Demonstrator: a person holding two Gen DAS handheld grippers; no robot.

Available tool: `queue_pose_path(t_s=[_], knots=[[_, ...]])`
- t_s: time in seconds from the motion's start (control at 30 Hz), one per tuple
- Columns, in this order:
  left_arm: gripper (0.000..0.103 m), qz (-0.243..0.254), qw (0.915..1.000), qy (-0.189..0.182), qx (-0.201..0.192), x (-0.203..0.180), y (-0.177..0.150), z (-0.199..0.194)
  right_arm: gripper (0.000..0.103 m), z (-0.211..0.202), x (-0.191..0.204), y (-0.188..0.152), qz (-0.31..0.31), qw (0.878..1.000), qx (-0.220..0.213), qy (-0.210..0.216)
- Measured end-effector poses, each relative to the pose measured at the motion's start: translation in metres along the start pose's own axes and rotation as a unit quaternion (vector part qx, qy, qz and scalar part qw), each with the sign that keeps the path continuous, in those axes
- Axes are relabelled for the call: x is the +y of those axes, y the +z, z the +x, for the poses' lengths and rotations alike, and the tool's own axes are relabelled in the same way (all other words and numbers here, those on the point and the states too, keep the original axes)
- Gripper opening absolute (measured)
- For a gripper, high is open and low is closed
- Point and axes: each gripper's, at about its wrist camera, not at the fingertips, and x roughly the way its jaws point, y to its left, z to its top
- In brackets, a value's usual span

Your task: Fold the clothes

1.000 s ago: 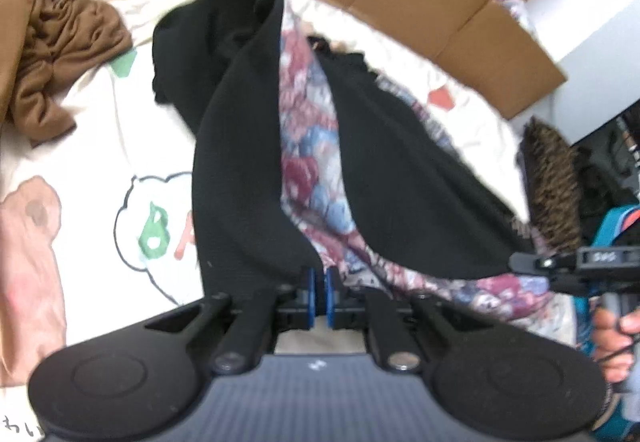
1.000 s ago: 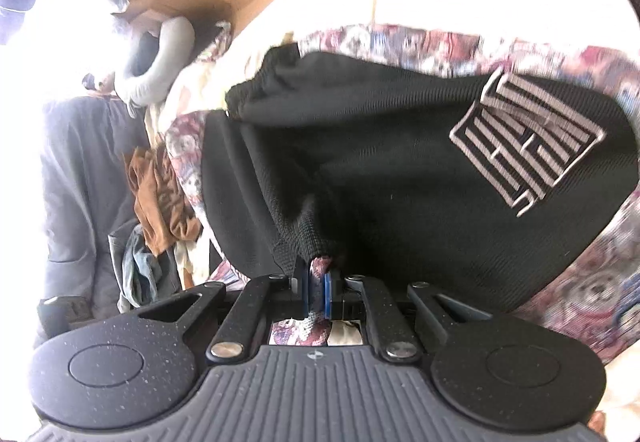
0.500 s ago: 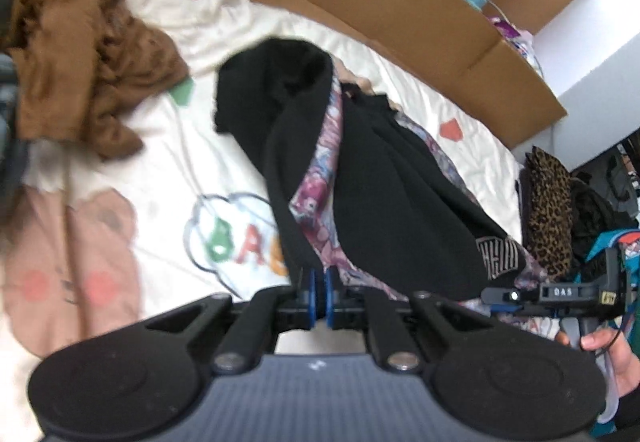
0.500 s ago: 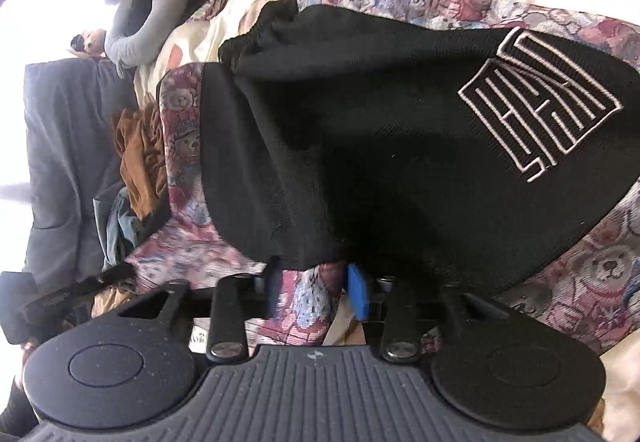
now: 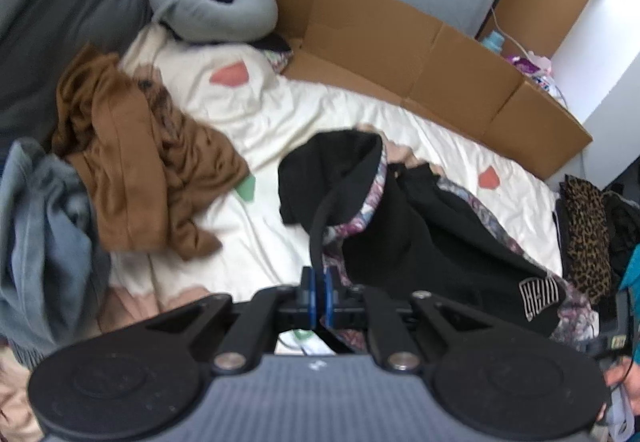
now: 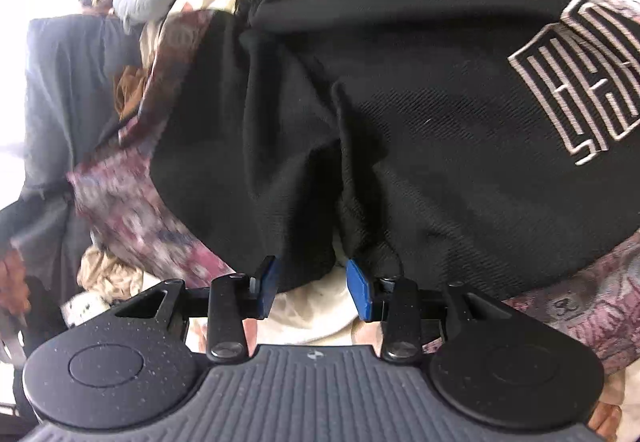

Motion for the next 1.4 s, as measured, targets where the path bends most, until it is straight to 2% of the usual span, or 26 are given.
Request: queue_pose_path(t_s=[0.13, 0.3, 0.47, 0.63, 0.67, 0.77, 0.87, 1.1, 1.4], knots=[[0.005, 0.008, 0.9999, -0.003, -0.011, -0.005, 0.010, -0.003, 0.042, 0.015, 0.008, -0.006, -0.025, 1.000, 0.017, 0.004], [0.005, 0.020, 0.9996, -0.007, -0.016, -0.012, 0.019, -0.011, 0.063, 0.037, 0.014, -0.012, -0.051, 0.998, 0.028, 0.013], [0.005, 0.022, 0.9996, -0.004, -0.016, -0.014, 0.023, -0.022, 0.063, 0.050, 0.018, -0.011, -0.077, 0.997, 0.012, 0.014], [0.005, 0.024, 0.9997, 0.004, -0.011, -0.016, 0.022, -0.031, 0.063, 0.073, 0.016, -0.008, -0.068, 0.995, 0.002, 0.074], [0.005, 0.024, 0.9996, 0.006, -0.010, -0.015, 0.021, -0.033, 0.056, 0.078, 0.015, -0.006, -0.066, 0.995, 0.004, 0.077], [0.005, 0.022, 0.9996, 0.016, -0.008, -0.013, 0.019, -0.041, 0.018, 0.082, 0.015, -0.002, -0.061, 0.994, 0.007, 0.088], [0.005, 0.015, 0.9995, 0.028, -0.004, -0.007, 0.016, -0.050, 0.005, 0.076, 0.016, -0.001, -0.069, 0.993, 0.009, 0.099], [0.005, 0.007, 0.9987, 0.050, 0.004, 0.004, 0.006, -0.072, 0.004, 0.048, 0.029, 0.000, -0.081, 0.990, 0.024, 0.111], [0.004, -0.039, 0.9959, 0.077, 0.027, 0.033, -0.019, -0.094, 0.004, 0.015, 0.056, 0.001, -0.114, 0.985, 0.043, 0.126]])
